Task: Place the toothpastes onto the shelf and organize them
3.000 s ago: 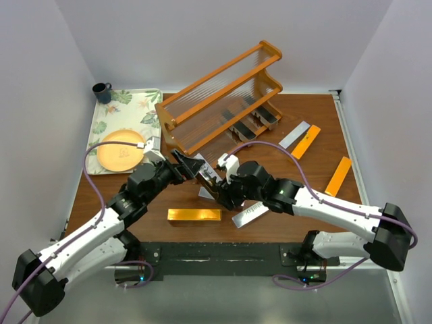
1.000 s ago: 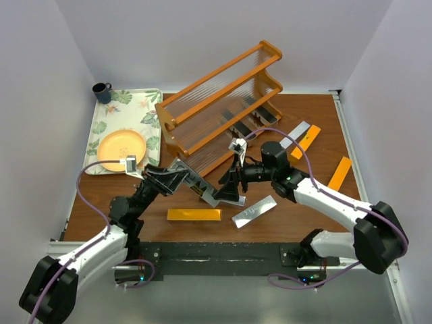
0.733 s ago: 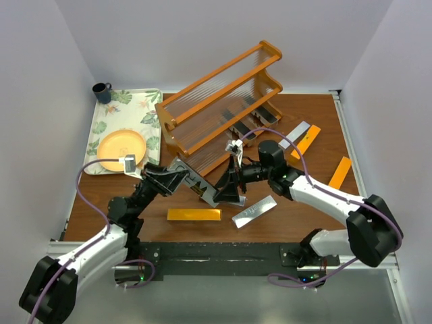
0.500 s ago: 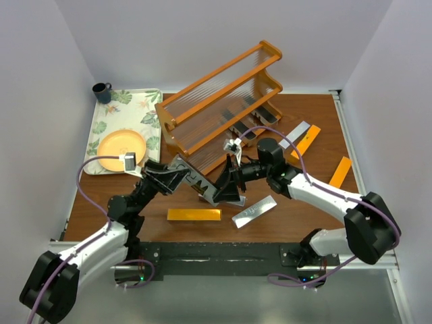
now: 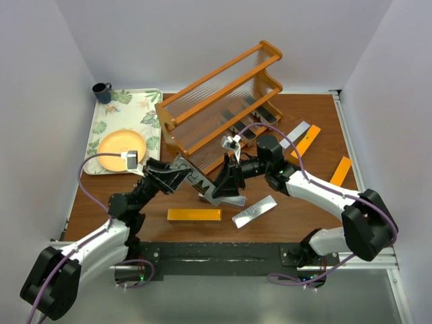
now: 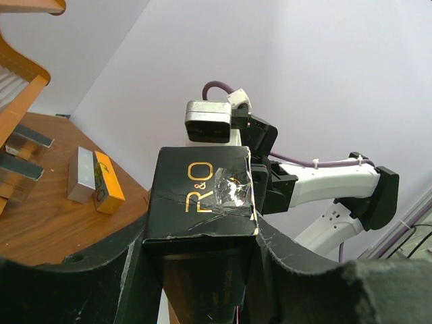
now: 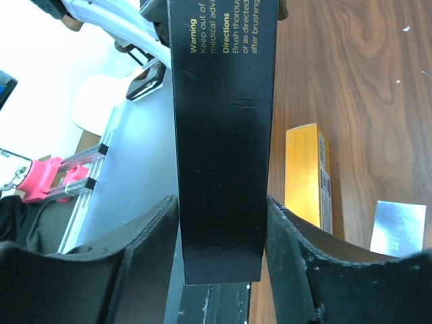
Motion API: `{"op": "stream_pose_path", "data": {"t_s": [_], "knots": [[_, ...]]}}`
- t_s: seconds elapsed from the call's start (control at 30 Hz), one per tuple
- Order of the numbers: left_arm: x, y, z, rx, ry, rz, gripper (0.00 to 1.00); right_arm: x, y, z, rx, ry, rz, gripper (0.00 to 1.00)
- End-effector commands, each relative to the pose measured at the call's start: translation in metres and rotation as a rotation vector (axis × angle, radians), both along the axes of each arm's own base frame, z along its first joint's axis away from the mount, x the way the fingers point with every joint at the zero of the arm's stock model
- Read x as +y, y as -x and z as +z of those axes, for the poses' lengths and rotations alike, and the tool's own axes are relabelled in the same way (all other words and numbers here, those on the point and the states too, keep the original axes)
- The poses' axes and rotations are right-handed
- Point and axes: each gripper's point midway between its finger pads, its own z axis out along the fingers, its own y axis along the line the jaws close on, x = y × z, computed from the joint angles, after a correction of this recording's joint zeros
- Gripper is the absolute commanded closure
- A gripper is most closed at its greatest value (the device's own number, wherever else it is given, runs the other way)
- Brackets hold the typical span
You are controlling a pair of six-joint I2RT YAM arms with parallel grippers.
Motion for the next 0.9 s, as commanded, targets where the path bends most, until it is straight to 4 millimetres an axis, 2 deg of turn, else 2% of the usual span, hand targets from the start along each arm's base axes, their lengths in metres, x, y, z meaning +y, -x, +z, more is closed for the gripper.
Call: {"op": "stream_pose_path", "data": {"t_s": [0.0,0.03,0.07,0.17,0.2,0.27,0.3,0.33,0.4,0.43,0.47,0.5,0.53,0.57,0.6,0.63,0.7,0.73,0.77,0.8,0.83,0.87], "knots": [[0.011,0.02,0.06,-0.254,0.098,0.017,0.68,0.003,0.001,0.021,-0.041,-0.055,0.049,0.52],[0.011,0.021,0.061,-0.261,0.099,0.017,0.66,0.002,0.002,0.021,-0.042,-0.057,0.055,0.55],[0.01,0.02,0.061,-0.264,0.093,0.018,0.63,0.002,0.003,0.021,-0.042,-0.057,0.057,0.61],[0.01,0.02,0.059,-0.276,0.076,0.03,0.47,0.0,0.004,0.021,-0.05,-0.046,0.057,0.76],[0.01,0.02,0.058,-0.282,0.067,0.035,0.36,-0.001,0.005,0.021,-0.055,-0.04,0.054,0.76],[0.011,0.018,0.056,-0.294,0.036,0.063,0.25,-0.003,0.004,0.017,-0.072,-0.008,0.041,0.78],[0.011,0.017,0.055,-0.298,0.027,0.077,0.14,-0.005,0.004,0.016,-0.078,0.004,0.039,0.78],[0.011,0.012,0.049,-0.278,0.003,0.09,0.09,-0.005,0.003,0.016,-0.109,0.006,0.037,0.78],[0.016,0.01,0.051,-0.311,-0.026,0.149,0.0,-0.009,0.001,0.013,-0.102,0.042,0.008,0.81],[0.015,0.003,0.042,-0.277,-0.063,0.167,0.0,-0.01,-0.002,0.015,-0.13,0.049,-0.007,0.82],[0.02,0.003,0.047,-0.306,-0.082,0.208,0.0,-0.014,-0.001,0.009,-0.105,0.088,-0.019,0.82],[0.023,-0.005,0.045,-0.284,-0.098,0.251,0.0,-0.016,-0.008,0.007,-0.122,0.117,-0.062,0.82],[0.023,-0.016,0.035,-0.218,-0.157,0.275,0.0,-0.018,-0.013,0.007,-0.164,0.134,-0.079,0.83],[0.028,-0.02,0.038,-0.23,-0.198,0.326,0.0,-0.025,-0.011,-0.003,-0.135,0.198,-0.094,0.83],[0.037,-0.028,0.048,-0.215,-0.212,0.394,0.0,-0.028,-0.015,-0.007,-0.148,0.23,-0.119,0.83],[0.04,-0.04,0.027,-0.124,-0.296,0.424,0.0,-0.031,-0.023,-0.008,-0.175,0.267,-0.168,0.83],[0.057,-0.052,0.022,-0.075,-0.384,0.536,0.0,-0.041,-0.027,-0.018,-0.192,0.34,-0.208,0.85],[0.075,-0.064,0.012,0.025,-0.447,0.634,0.0,-0.047,-0.035,-0.02,-0.221,0.38,-0.257,0.85],[0.085,-0.067,0.009,0.046,-0.495,0.689,0.0,-0.053,-0.035,-0.025,-0.212,0.421,-0.273,0.85],[0.101,-0.07,0.018,0.073,-0.502,0.773,0.0,-0.056,-0.037,-0.027,-0.218,0.446,-0.29,0.85],[0.108,-0.071,0.006,0.116,-0.562,0.796,0.0,-0.062,-0.039,-0.029,-0.221,0.481,-0.311,0.85],[0.116,-0.069,0.009,0.114,-0.585,0.832,0.0,-0.068,-0.045,-0.032,-0.235,0.519,-0.349,0.85]]}}
